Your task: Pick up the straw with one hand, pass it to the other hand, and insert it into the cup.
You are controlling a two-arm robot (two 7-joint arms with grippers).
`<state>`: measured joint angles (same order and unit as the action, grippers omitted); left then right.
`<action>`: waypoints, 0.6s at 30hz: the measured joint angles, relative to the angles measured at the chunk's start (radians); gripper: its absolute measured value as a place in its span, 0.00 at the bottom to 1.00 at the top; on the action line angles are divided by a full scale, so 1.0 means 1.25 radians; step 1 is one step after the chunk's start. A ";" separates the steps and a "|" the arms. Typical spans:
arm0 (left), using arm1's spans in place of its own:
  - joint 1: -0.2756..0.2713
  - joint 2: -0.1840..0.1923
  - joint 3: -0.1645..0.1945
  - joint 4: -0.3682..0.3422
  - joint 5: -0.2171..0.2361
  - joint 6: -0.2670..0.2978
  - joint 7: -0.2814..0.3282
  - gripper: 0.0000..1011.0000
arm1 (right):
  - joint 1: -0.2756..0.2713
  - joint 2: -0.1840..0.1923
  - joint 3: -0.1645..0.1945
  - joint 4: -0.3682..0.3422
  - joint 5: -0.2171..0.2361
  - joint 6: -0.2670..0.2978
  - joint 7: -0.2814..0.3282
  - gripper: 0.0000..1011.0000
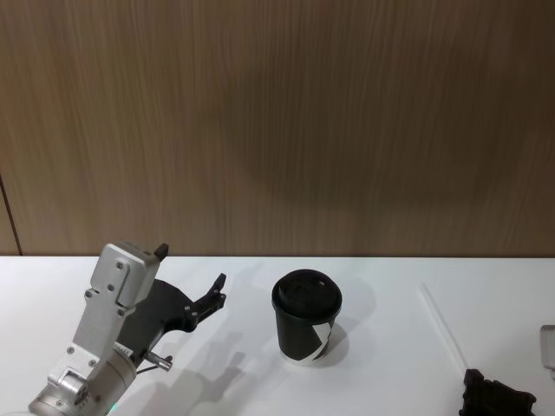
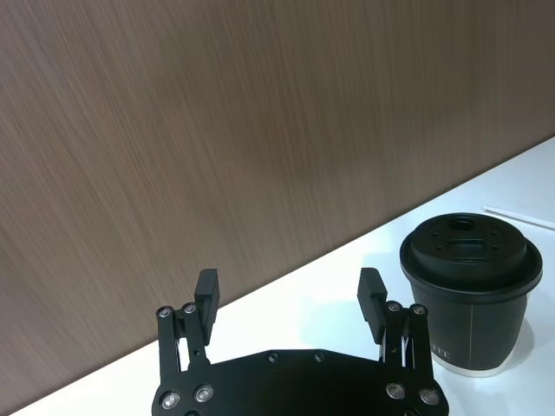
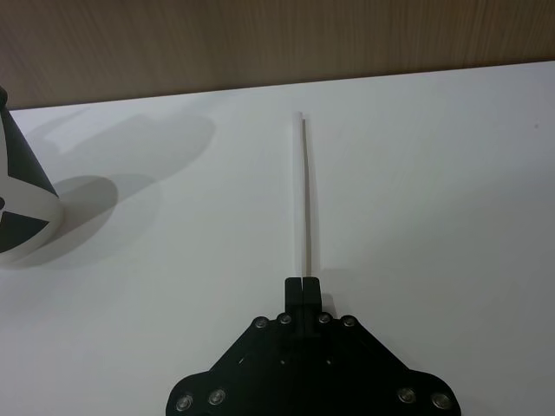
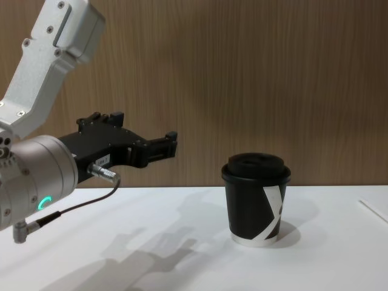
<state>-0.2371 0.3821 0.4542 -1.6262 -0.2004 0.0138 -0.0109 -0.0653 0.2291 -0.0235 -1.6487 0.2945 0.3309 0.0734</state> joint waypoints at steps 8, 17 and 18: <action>0.000 0.000 0.000 0.000 0.000 0.000 0.000 0.99 | -0.002 -0.005 0.002 0.001 -0.003 -0.033 0.006 0.00; 0.000 0.000 0.000 0.000 0.000 0.000 0.000 0.99 | -0.007 -0.014 0.008 -0.003 -0.002 -0.113 0.030 0.00; 0.000 0.000 0.000 0.000 0.000 0.000 0.000 0.99 | -0.008 -0.014 0.009 -0.004 -0.001 -0.119 0.032 0.00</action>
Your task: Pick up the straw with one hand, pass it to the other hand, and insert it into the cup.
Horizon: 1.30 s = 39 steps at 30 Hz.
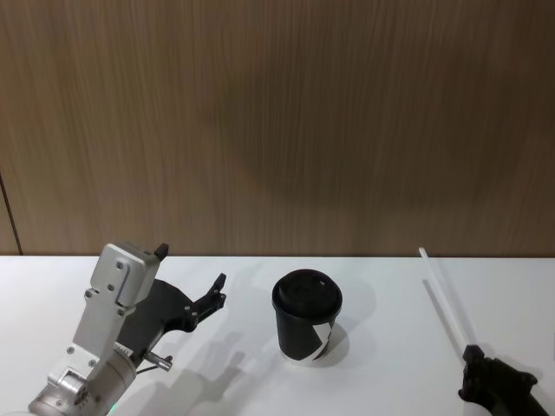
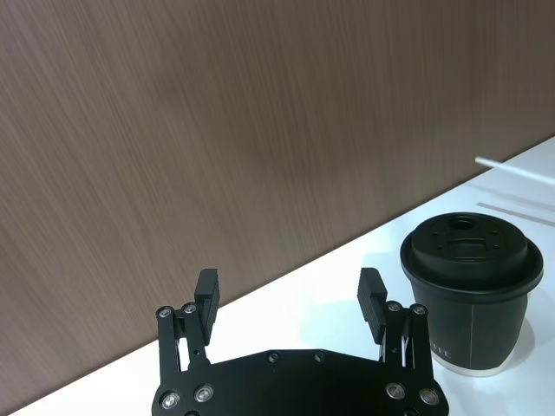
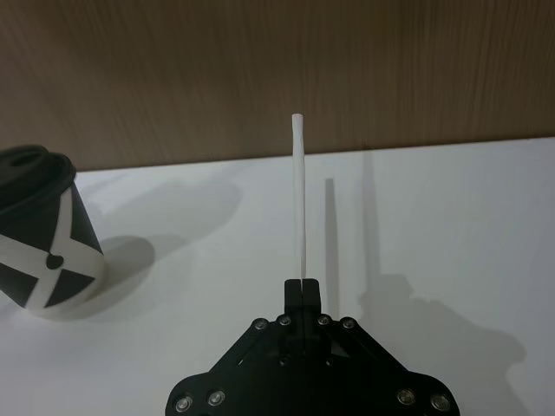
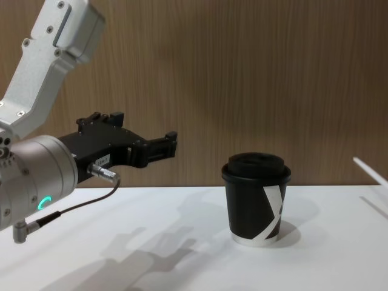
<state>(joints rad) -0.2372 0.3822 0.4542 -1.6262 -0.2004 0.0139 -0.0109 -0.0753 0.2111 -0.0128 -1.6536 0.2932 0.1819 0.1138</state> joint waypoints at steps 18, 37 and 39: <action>0.000 0.000 0.000 0.000 0.000 0.000 0.000 0.99 | -0.030 -0.002 0.020 -0.052 0.112 -0.167 0.134 0.00; 0.000 0.000 0.000 0.000 0.000 0.000 0.000 0.99 | -0.065 0.038 0.029 -0.108 0.300 -0.215 0.345 0.00; 0.000 0.000 0.000 0.000 0.000 0.000 0.000 0.99 | -0.068 0.046 0.028 -0.113 0.324 -0.213 0.372 0.00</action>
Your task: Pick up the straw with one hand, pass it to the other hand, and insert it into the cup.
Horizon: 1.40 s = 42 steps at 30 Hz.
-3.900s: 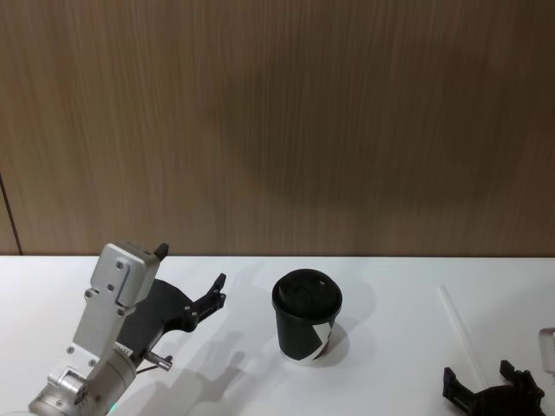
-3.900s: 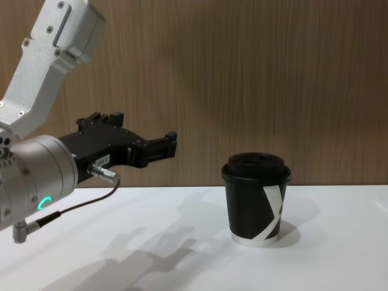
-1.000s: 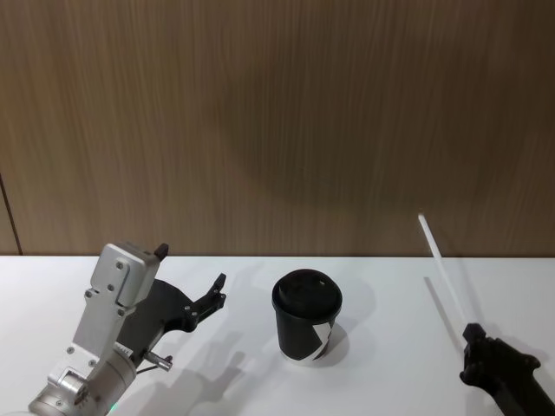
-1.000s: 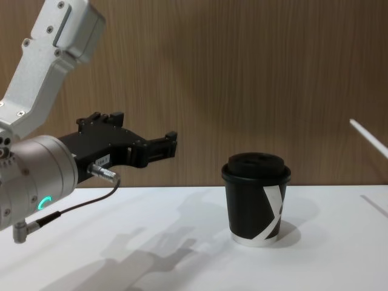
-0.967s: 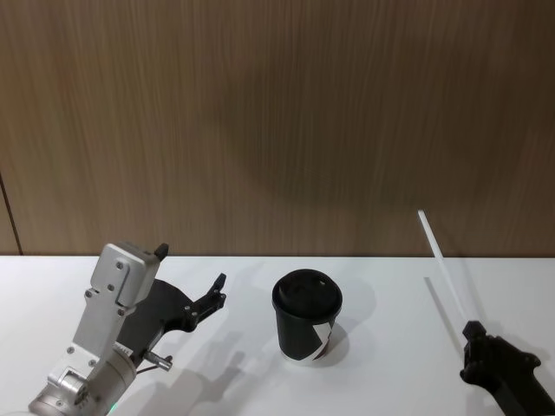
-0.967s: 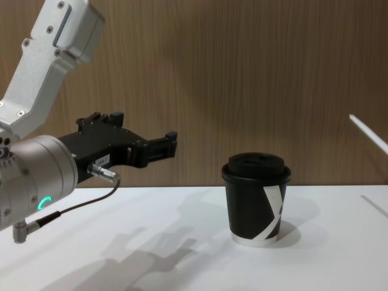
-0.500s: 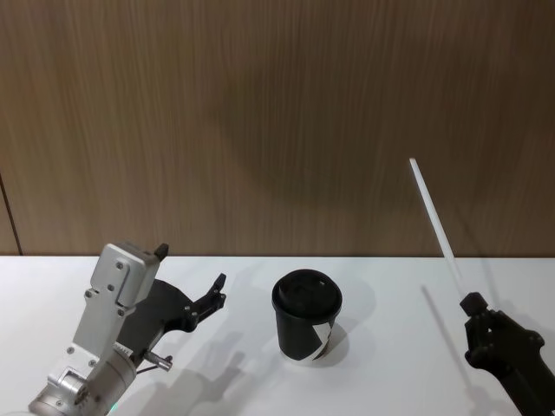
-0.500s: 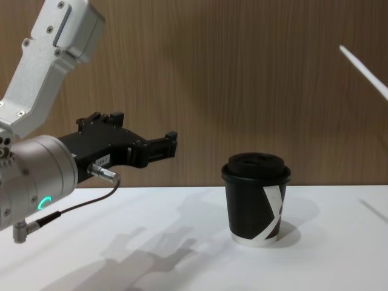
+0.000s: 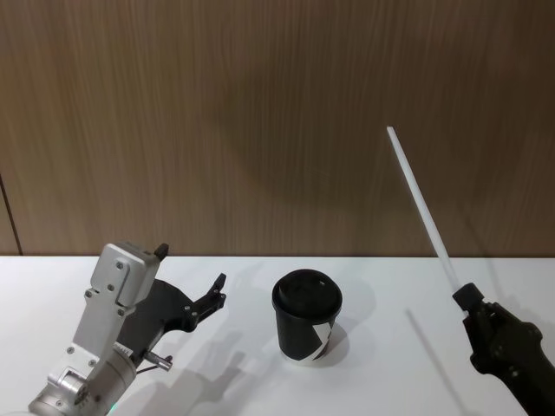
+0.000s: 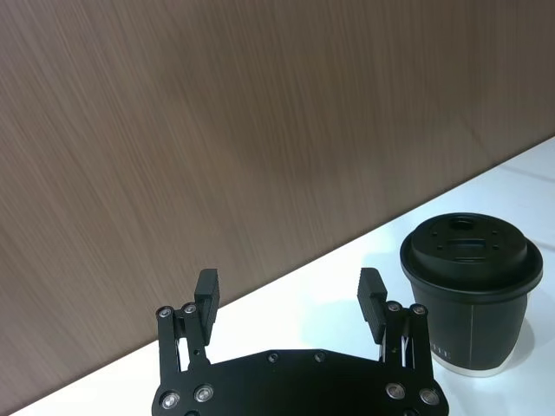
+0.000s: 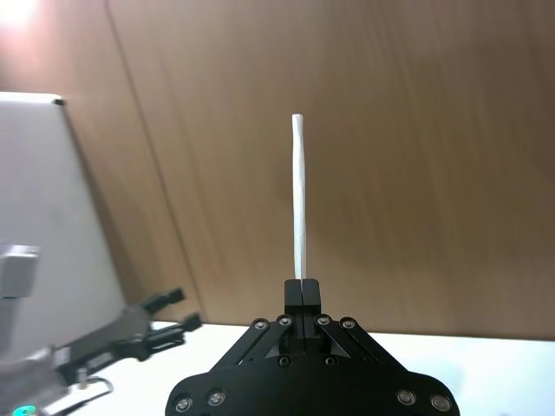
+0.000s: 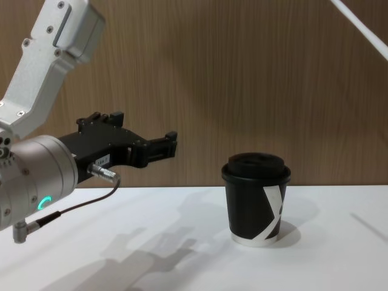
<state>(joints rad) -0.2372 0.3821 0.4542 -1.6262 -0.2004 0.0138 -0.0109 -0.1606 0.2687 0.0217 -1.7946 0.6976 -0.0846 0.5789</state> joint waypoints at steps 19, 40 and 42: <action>0.000 0.000 0.000 0.000 0.000 0.000 0.000 0.99 | -0.013 0.063 -0.027 -0.023 0.128 0.054 0.166 0.00; -0.021 0.020 -0.001 -0.009 -0.051 -0.005 -0.116 0.99 | -0.018 0.086 -0.042 -0.032 0.171 0.078 0.220 0.00; -0.025 0.024 -0.001 -0.010 -0.062 -0.006 -0.138 0.99 | -0.018 0.086 -0.042 -0.032 0.171 0.078 0.222 0.00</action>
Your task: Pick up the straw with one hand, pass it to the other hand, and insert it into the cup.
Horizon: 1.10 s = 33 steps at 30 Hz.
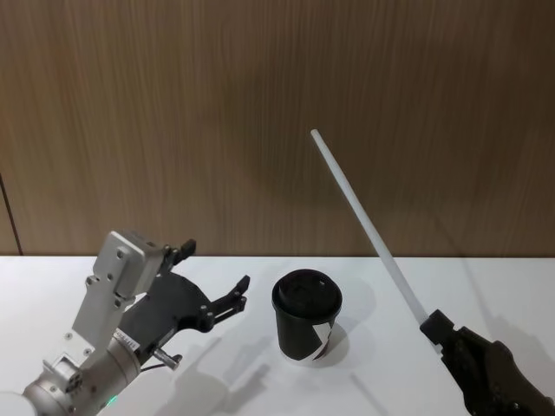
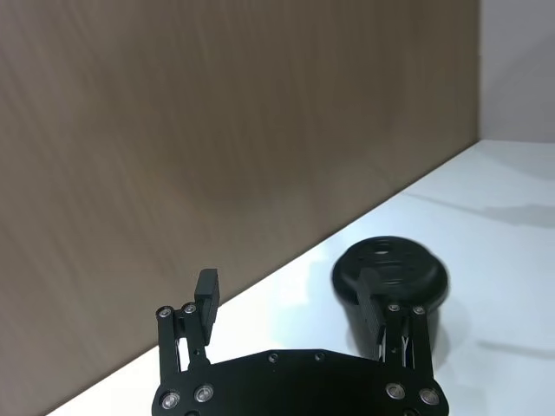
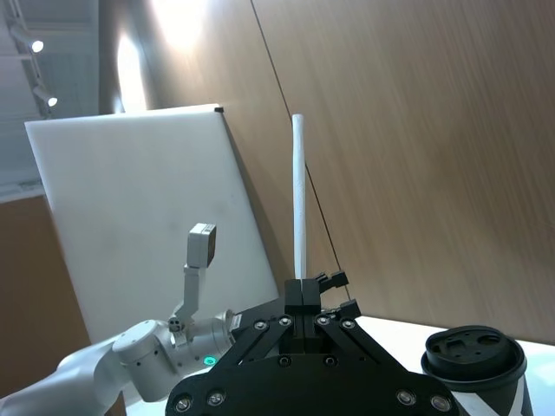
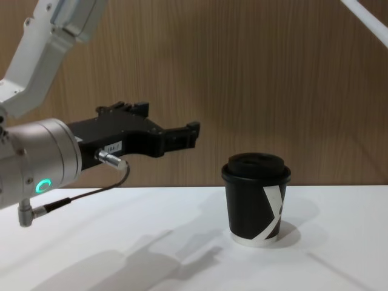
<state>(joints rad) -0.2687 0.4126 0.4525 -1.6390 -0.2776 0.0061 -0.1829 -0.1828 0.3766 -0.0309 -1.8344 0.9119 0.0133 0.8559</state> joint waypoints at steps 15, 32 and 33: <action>-0.035 0.025 0.001 -0.001 -0.096 -0.002 -0.179 0.99 | -0.001 0.003 -0.002 -0.001 0.006 0.003 0.007 0.00; -0.091 0.044 0.003 0.029 -0.259 0.033 -0.401 0.99 | -0.001 0.004 -0.002 -0.002 0.008 0.004 0.010 0.00; -0.091 0.044 0.003 0.029 -0.259 0.033 -0.401 0.99 | -0.001 0.004 -0.002 -0.001 0.008 0.004 0.010 0.00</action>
<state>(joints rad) -0.3820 0.4677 0.4567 -1.6026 -0.6020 0.0477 -0.6836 -0.1840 0.3819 -0.0338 -1.8363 0.9215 0.0185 0.8679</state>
